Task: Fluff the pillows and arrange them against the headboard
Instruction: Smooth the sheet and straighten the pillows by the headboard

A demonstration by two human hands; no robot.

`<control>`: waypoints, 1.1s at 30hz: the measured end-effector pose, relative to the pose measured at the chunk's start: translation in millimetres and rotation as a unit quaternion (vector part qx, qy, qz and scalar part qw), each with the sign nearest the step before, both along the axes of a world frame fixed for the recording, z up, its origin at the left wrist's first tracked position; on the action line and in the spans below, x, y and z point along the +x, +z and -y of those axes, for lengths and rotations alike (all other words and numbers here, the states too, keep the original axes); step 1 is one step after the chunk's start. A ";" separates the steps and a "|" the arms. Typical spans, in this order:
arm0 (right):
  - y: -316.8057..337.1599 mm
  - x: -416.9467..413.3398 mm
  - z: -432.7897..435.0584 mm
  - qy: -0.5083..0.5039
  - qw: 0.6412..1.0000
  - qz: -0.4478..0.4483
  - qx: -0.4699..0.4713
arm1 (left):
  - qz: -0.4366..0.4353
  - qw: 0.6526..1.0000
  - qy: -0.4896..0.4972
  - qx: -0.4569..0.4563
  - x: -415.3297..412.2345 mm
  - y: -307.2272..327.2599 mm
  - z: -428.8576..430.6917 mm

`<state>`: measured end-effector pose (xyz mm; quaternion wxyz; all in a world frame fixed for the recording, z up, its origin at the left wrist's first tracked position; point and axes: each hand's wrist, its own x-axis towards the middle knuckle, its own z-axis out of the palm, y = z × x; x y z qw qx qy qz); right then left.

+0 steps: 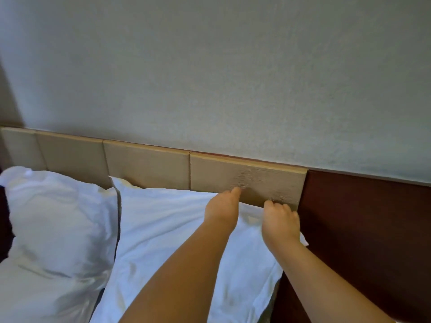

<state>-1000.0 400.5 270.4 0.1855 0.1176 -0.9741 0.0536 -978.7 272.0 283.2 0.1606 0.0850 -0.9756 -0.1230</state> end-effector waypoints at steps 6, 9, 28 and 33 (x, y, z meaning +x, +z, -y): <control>9.7 29.7 36.4 0.087 0.996 -0.027 -0.023 | 0.023 0.999 -0.034 -0.032 40.5 -14.0 14.8; 11.4 49.9 75.4 0.150 0.987 -0.029 -0.042 | 0.024 0.999 0.004 -0.038 71.2 -17.9 37.2; -98.6 113.5 301.3 0.455 0.873 0.169 -0.055 | 0.221 0.928 0.292 -0.065 175.1 -94.2 220.6; -90.4 102.5 312.8 0.485 0.855 0.175 -0.057 | 0.243 0.916 0.314 -0.057 162.3 -83.8 226.7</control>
